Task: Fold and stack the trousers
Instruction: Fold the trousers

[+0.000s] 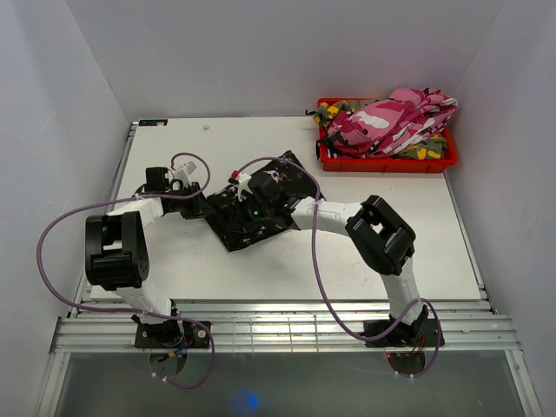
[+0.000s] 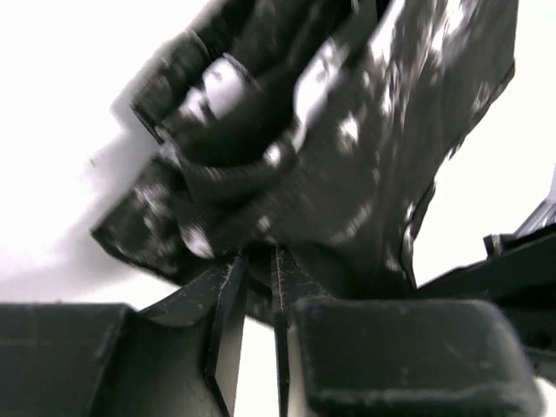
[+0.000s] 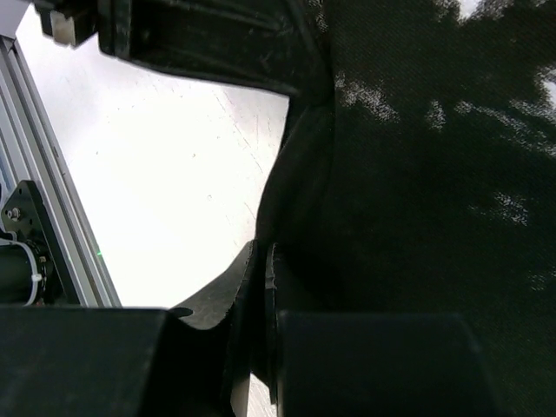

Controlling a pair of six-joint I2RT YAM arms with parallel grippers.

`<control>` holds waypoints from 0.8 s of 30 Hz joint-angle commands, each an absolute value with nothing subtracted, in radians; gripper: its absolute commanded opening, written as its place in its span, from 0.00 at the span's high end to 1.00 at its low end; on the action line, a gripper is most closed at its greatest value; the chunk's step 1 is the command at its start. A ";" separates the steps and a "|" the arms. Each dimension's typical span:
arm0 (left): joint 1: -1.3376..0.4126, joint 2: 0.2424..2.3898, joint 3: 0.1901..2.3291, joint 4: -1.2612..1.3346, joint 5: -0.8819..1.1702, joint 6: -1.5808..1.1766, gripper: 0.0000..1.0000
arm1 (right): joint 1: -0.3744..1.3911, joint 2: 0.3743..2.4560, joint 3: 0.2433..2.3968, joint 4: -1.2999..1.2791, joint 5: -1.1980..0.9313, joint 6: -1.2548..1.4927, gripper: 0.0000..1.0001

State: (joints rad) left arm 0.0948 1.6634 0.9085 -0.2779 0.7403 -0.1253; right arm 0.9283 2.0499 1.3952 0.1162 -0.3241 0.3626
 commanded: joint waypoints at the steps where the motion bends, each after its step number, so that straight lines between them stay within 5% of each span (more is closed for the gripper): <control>1: 0.103 1.649 0.896 -0.027 0.702 -0.242 0.69 | 0.931 1.982 1.370 0.118 -0.385 0.365 0.92; 3: 0.110 1.655 0.876 0.038 0.719 -0.319 0.63 | 0.933 1.979 1.362 0.115 -0.390 0.365 0.92; 6: 0.133 1.674 0.848 0.158 0.755 -0.441 0.40 | 0.933 1.974 1.350 0.123 -0.394 0.364 0.92; 11: 0.135 1.680 0.830 0.244 0.779 -0.528 0.30 | 0.933 1.980 1.354 0.126 -0.405 0.359 0.92; 16: 0.155 1.670 0.822 0.368 0.767 -0.609 0.45 | 0.933 1.985 1.351 0.127 -0.414 0.360 0.92; 22: 0.198 1.713 0.902 0.408 0.730 -0.601 0.81 | 0.933 1.971 1.335 0.127 -0.423 0.364 0.92; 24: 0.224 1.727 0.974 0.373 0.754 -0.499 0.75 | 0.931 1.964 1.333 0.129 -0.410 0.364 0.92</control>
State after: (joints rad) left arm 0.1616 1.7367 0.8436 0.2569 0.8276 -0.5972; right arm 0.9165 2.0262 1.3602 0.1902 -0.3374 0.3592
